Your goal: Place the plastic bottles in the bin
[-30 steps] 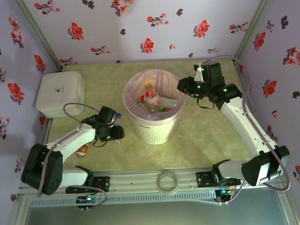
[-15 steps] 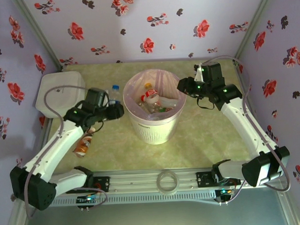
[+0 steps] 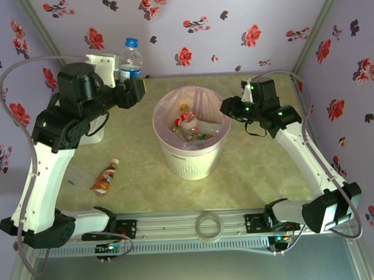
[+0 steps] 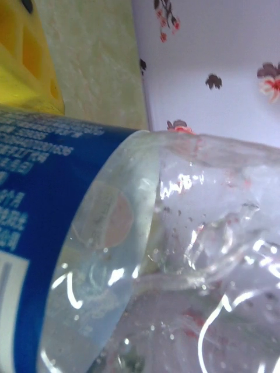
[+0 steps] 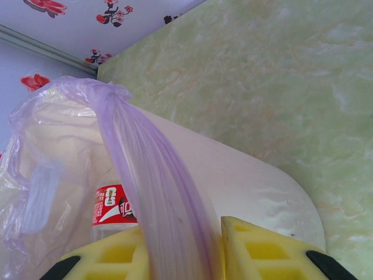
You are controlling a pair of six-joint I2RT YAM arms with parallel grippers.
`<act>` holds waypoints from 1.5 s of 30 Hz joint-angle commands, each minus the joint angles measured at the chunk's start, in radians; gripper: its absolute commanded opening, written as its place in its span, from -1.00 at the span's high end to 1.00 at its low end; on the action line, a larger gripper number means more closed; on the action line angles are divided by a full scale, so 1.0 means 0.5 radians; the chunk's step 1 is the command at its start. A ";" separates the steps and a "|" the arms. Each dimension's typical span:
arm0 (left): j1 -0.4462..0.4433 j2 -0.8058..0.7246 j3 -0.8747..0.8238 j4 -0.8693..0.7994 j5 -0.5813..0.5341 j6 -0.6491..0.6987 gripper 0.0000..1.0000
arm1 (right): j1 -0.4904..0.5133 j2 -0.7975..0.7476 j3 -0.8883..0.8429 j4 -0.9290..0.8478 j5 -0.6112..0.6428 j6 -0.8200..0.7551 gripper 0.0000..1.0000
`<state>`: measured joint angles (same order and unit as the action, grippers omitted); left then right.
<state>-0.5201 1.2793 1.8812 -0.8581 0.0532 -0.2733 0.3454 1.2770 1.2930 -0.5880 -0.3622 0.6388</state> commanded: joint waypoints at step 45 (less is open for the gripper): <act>-0.540 1.009 -0.187 -0.366 0.327 0.337 1.00 | 0.044 -0.017 0.025 0.010 -0.015 0.037 0.41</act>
<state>-0.7731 1.7435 1.8324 -1.0588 0.2291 -0.1017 0.3538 1.2770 1.2930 -0.5888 -0.3542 0.6384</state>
